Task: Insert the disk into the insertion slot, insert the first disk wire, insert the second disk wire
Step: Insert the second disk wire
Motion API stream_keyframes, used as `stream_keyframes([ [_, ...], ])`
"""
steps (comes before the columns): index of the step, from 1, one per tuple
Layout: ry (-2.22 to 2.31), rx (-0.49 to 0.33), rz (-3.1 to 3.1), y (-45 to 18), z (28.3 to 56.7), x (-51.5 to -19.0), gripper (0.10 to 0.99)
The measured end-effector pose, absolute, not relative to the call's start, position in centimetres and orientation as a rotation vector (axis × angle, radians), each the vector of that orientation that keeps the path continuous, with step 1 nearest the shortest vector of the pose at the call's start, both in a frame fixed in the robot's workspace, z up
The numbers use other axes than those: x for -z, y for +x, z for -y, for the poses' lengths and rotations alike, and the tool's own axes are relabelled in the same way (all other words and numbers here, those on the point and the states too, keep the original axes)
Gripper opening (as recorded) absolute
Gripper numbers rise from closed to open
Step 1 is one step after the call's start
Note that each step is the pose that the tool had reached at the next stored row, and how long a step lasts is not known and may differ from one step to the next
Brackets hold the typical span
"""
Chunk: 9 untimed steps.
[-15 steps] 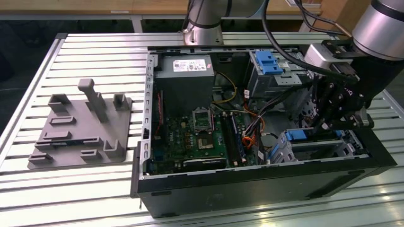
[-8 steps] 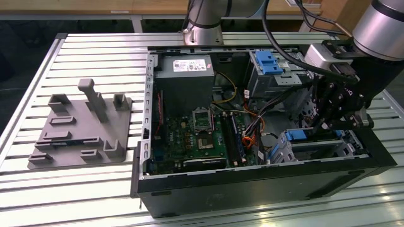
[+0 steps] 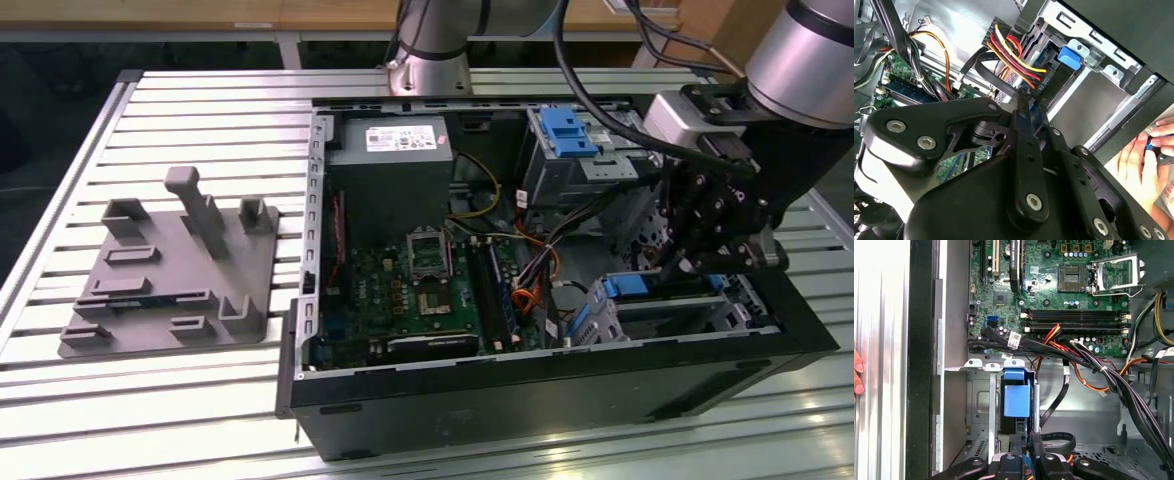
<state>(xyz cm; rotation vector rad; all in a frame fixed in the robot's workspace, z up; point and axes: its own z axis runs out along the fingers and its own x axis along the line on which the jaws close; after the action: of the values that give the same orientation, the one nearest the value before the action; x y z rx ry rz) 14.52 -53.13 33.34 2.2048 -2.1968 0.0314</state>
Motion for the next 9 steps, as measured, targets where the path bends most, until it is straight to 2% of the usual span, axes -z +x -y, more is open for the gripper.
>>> stream_keyframes([
  [9, 2.206, -0.028, 2.198, 14.52, 53.14, -33.33, 0.196],
])
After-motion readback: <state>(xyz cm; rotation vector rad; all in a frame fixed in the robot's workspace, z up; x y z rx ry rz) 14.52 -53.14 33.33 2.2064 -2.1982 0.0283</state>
